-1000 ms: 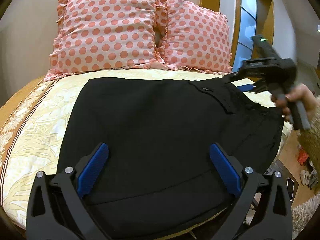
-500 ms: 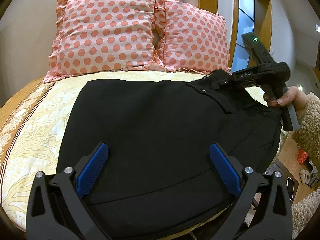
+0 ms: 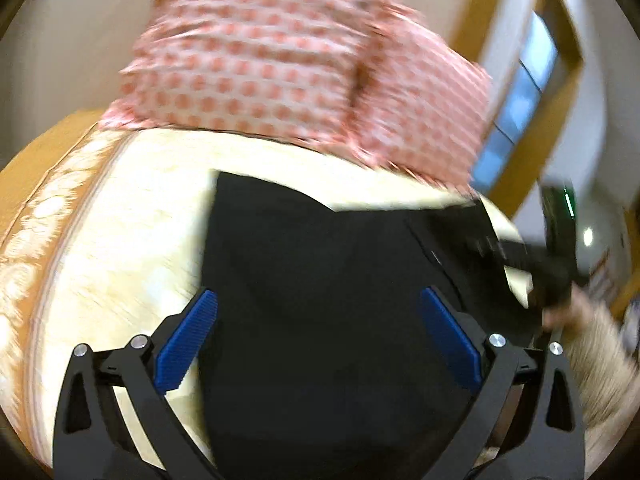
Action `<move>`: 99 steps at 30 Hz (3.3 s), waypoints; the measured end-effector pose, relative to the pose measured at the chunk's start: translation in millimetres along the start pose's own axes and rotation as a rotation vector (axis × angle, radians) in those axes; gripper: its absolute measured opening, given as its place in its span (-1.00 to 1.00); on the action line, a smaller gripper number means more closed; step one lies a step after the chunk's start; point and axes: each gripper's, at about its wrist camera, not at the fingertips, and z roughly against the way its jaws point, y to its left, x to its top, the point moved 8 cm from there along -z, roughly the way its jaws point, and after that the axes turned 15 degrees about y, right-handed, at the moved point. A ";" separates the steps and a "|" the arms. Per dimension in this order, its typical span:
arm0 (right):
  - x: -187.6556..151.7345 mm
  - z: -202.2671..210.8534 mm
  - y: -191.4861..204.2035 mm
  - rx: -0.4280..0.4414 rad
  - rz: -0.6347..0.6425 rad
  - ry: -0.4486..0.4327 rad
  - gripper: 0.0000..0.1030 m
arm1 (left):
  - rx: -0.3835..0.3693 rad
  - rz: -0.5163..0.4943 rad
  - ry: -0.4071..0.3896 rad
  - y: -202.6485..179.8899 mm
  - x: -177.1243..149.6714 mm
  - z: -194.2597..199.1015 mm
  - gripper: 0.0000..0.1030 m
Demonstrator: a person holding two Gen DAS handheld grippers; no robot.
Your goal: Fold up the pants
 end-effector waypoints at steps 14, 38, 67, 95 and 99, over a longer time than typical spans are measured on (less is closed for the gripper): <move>-1.3 -10.4 -19.4 0.115 -0.112 0.024 -0.63 | -0.094 0.100 0.331 51.0 41.3 -71.7 0.41; 65.8 9.6 -61.4 0.242 -0.229 -0.072 -0.76 | 0.054 -0.048 0.219 17.2 124.1 -61.3 -0.86; 72.9 10.1 -66.1 -0.089 -0.101 -0.047 0.28 | -0.021 -0.122 0.160 -37.5 119.8 -86.9 0.28; -21.2 6.6 15.2 -0.159 -0.184 0.016 0.89 | 0.236 -0.096 0.171 -25.8 8.4 -59.6 0.96; -30.2 4.6 23.6 -0.175 -0.200 0.016 0.89 | 0.282 -0.085 0.153 -20.2 -5.4 -54.0 0.96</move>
